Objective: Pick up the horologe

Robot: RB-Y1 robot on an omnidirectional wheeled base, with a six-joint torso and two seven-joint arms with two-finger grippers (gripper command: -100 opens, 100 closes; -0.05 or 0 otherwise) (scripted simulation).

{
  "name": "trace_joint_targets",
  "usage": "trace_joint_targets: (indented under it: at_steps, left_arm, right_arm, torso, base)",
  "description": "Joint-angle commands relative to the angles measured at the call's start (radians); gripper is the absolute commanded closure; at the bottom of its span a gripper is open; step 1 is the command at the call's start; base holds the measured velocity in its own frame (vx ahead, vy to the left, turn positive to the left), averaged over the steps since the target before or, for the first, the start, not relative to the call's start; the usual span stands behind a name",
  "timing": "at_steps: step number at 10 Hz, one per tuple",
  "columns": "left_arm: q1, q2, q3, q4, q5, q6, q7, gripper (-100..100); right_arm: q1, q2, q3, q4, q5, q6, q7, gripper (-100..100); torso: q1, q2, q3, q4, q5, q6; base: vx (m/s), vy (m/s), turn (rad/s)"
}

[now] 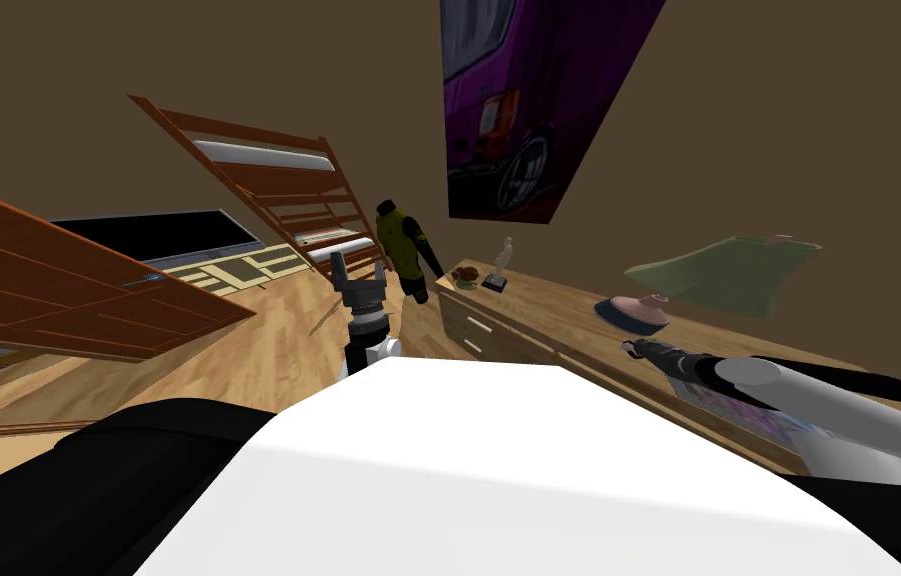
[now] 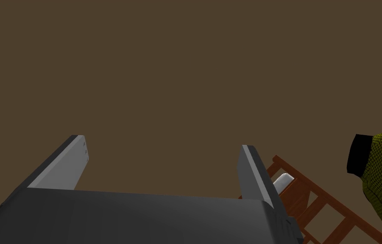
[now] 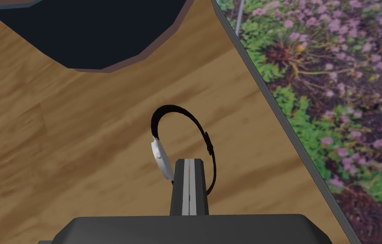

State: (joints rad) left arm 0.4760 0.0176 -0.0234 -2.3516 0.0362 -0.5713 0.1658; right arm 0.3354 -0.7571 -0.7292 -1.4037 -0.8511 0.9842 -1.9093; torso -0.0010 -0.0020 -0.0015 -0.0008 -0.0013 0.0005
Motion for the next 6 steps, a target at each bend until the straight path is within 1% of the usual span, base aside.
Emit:
trace_joint_targets:
  at_steps: [1, 2, 3, 4, 5, 6]
  left_arm:
    - [0.0, 0.0, 0.0, 0.0, 0.0, 0.0, 0.0, 0]
    - [0.0, 0.0, 0.0, 0.0, 0.0, 0.0, 0.0, 0]
    - [0.0, 0.0, 0.0, 0.0, 0.0, 0.0, 0.0, 0]
    - [0.0, 0.0, 0.0, 0.0, 0.0, 0.0, 0.0, 0]
    - [0.0, 0.0, 0.0, 0.0, 0.0, 0.0, 0.0, 0]
    - [0.0, 0.0, 0.0, 0.0, 0.0, 0.0, 0.0, 0]
  right_arm:
    - [-0.025, -0.024, -0.026, -0.033, 0.014, 0.018, 0.012, -100]
    - [-0.034, -0.029, -0.035, -0.044, 0.021, 0.029, 0.017, -100]
    - [-0.054, -0.04, -0.055, -0.069, 0.037, 0.055, 0.03, -100]
    - [-0.064, -0.046, -0.066, -0.082, 0.047, 0.07, 0.038, -100]
    - [-0.085, -0.056, -0.086, -0.109, 0.065, 0.102, 0.052, -100]
    - [-0.094, -0.061, -0.095, -0.122, 0.073, 0.119, 0.06, -100]
  torso:
    - [0.0, 0.0, 0.0, 0.0, 0.0, 0.0]
    - [-0.001, 0.002, 0.001, 0.0, 0.0, -0.001]
    - [-0.003, 0.005, 0.003, 0.001, 0.0, 0.0]
    - [-0.004, 0.007, 0.004, 0.002, -0.001, 0.0]
    - [-0.003, 0.008, 0.004, 0.002, -0.001, 0.0]
    - [-0.004, 0.008, 0.004, 0.002, -0.001, 0.0]
  base:
    - [-0.054, -0.025, 0.043]
    - [-0.09, -0.048, 0.053]
    - [-0.117, -0.062, 0.045]
    - [-0.12, -0.042, 0.032]
    - [-0.114, -0.066, 0.048]
    - [-0.111, -0.07, 0.06]
